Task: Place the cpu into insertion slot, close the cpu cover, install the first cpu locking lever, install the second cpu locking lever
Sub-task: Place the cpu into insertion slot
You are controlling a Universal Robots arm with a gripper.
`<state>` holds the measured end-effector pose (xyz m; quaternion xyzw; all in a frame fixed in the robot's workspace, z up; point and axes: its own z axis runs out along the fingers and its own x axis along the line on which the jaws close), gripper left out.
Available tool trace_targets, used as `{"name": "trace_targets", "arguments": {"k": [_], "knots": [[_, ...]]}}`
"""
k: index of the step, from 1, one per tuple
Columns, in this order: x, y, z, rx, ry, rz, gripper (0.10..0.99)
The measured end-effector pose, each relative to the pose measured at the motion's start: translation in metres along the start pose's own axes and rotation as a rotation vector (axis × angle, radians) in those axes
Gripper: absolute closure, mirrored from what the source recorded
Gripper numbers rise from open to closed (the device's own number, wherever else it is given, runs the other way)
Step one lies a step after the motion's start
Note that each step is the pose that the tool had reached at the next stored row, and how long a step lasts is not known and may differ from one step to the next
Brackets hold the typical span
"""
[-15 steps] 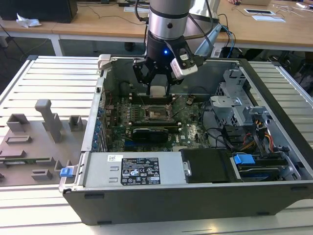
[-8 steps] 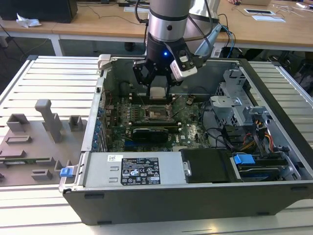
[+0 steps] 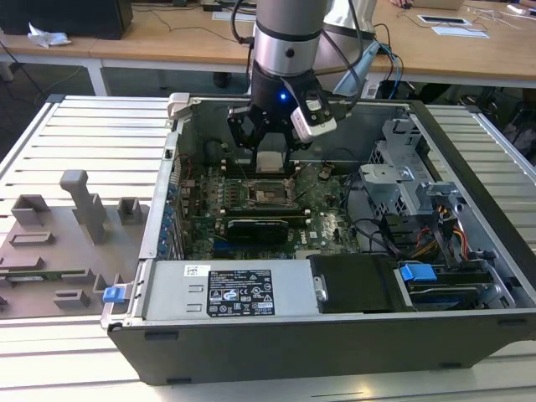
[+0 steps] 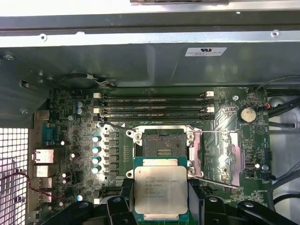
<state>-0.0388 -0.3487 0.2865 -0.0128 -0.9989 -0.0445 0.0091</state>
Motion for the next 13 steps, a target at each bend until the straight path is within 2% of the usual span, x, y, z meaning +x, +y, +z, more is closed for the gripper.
{"name": "trace_targets", "arguments": {"k": [8,13], "knots": [[-0.0001,-0.0006,0.0068,0.001,0.0,0.0,0.545],[-0.0011,0.001,0.0127,0.021,-0.0005,0.0,0.545]]}}
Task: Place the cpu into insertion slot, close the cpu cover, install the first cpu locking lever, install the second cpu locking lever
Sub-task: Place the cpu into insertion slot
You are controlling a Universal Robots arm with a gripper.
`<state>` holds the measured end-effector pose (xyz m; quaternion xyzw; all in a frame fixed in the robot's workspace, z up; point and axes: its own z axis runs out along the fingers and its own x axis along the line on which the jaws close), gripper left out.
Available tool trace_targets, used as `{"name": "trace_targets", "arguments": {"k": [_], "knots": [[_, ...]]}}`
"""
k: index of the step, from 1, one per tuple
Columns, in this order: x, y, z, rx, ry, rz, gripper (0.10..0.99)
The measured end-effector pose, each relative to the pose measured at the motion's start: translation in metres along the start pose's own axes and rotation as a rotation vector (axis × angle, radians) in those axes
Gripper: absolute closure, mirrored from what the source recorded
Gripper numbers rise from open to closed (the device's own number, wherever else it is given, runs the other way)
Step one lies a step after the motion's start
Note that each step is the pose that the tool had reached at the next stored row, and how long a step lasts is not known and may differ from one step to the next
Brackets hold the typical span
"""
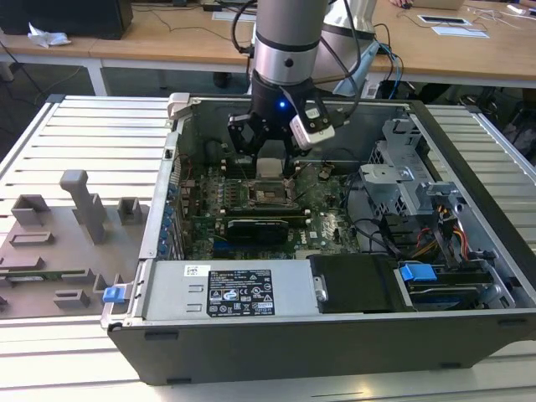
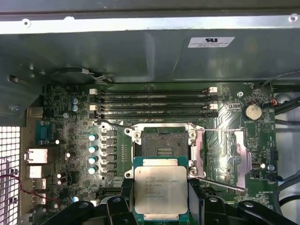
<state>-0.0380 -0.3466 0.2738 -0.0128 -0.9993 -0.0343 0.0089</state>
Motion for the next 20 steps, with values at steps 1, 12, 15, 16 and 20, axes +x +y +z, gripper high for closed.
{"name": "trace_targets", "arguments": {"k": [1,12,15,16,20], "knots": [[-0.0004,0.0008,0.0006,0.004,0.0,0.0,0.545],[-0.0084,0.0157,0.0066,0.028,-0.0008,0.001,0.545],[-0.0085,0.0156,0.0087,0.028,-0.0007,0.001,0.545],[-0.0085,0.0155,0.0092,0.028,-0.0007,0.001,0.545],[-0.0085,0.0154,0.011,0.028,-0.0007,0.001,0.545]]}}
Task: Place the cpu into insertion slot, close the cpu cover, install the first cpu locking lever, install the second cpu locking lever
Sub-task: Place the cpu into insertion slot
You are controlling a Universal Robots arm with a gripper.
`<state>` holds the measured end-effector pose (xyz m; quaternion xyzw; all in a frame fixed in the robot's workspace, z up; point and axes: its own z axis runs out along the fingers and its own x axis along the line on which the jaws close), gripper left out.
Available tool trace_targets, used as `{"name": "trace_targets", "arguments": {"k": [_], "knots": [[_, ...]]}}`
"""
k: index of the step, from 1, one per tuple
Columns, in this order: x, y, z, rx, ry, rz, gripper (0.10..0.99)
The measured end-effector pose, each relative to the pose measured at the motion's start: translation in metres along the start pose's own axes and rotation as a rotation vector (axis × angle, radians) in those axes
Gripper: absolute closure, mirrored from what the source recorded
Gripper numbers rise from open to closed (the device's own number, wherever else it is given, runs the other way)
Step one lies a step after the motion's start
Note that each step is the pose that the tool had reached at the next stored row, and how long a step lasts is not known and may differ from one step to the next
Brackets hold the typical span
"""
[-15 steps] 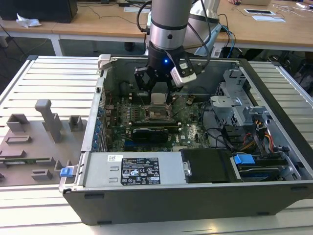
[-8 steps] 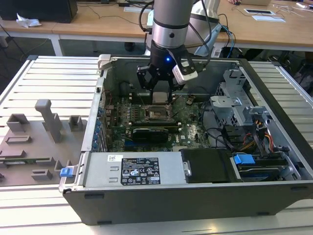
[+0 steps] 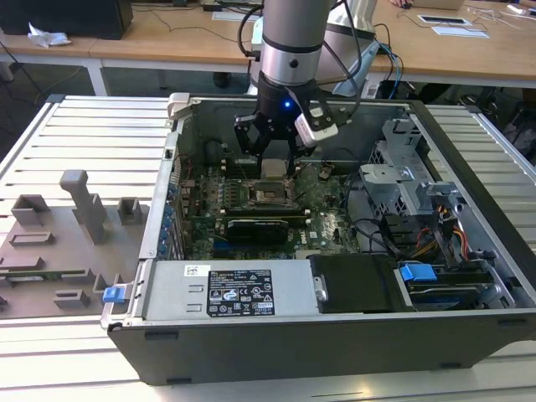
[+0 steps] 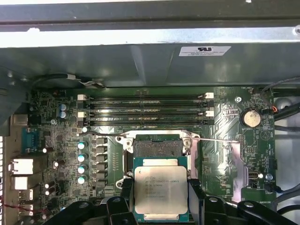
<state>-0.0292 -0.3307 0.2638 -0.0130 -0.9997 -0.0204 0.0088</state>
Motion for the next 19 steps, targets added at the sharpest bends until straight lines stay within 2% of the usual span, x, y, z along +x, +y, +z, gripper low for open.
{"name": "trace_targets", "arguments": {"k": [19], "knots": [[-0.0002,-0.0005,0.0118,0.001,-0.0001,0.0,0.545]]}}
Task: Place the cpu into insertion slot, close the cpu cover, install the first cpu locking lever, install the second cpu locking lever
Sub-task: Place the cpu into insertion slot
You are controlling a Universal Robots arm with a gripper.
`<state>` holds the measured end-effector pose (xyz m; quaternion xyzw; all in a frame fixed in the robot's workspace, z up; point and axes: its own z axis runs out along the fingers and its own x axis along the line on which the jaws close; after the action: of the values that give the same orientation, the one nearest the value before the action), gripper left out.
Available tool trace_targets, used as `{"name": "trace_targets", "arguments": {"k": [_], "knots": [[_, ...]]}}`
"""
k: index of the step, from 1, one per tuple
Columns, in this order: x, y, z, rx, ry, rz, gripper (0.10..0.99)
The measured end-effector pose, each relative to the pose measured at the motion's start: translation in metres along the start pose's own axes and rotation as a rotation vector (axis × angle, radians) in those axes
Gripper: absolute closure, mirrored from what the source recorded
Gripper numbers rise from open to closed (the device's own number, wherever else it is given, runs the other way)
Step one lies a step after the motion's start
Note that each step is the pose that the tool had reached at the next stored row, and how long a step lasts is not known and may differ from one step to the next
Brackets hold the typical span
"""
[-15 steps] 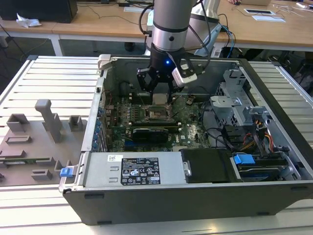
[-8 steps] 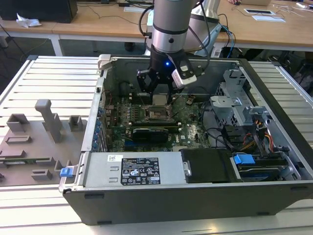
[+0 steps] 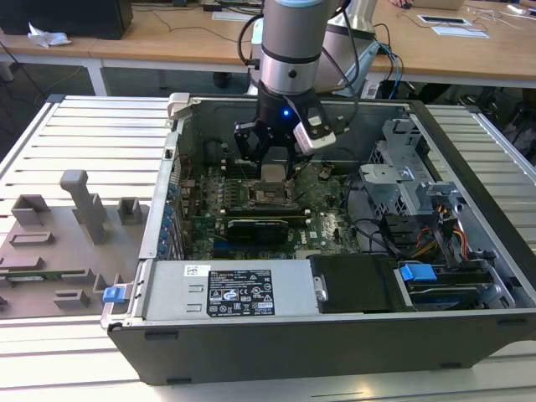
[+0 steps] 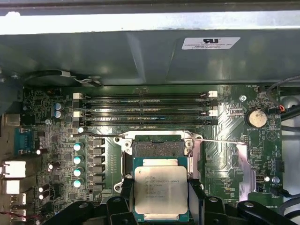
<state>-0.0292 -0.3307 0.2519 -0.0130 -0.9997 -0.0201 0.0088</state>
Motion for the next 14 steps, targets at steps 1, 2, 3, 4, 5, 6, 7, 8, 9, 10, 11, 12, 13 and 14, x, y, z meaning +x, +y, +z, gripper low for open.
{"name": "trace_targets", "arguments": {"k": [1,2,3,4,5,6,7,8,9,10,11,12,13,14], "knots": [[0.0,0.0,0.0007,0.0,0.0,0.0,0.545],[0.0,0.0,0.0013,0.0,0.0,0.0,0.545],[0.0,-0.0001,0.002,0.0,0.0,0.0,0.545],[0.0,-0.0001,0.002,0.0,0.0001,0.0,0.545],[0.0,-0.0001,0.0021,0.0,0.0001,0.0,0.545],[0.0,-0.0001,0.0022,0.0,0.0,0.0,0.545],[0.0,-0.0001,0.0022,0.0,0.0001,0.0,0.545],[0.0,-0.0001,0.0022,0.0,0.0,0.0,0.545],[0.0,-0.0001,0.0022,0.0,0.0,0.0,0.545],[0.0,-0.0001,0.0022,0.0,0.0,0.0,0.545],[0.0,-0.0001,0.0023,0.001,-0.0004,0.008,0.545],[0.0,-0.0001,0.0023,0.002,-0.0009,0.019,0.545],[-0.0001,-0.0001,0.0023,0.002,-0.0014,0.032,0.545],[0.0,-0.0001,0.0023,0.002,-0.0021,0.05,0.545]]}}
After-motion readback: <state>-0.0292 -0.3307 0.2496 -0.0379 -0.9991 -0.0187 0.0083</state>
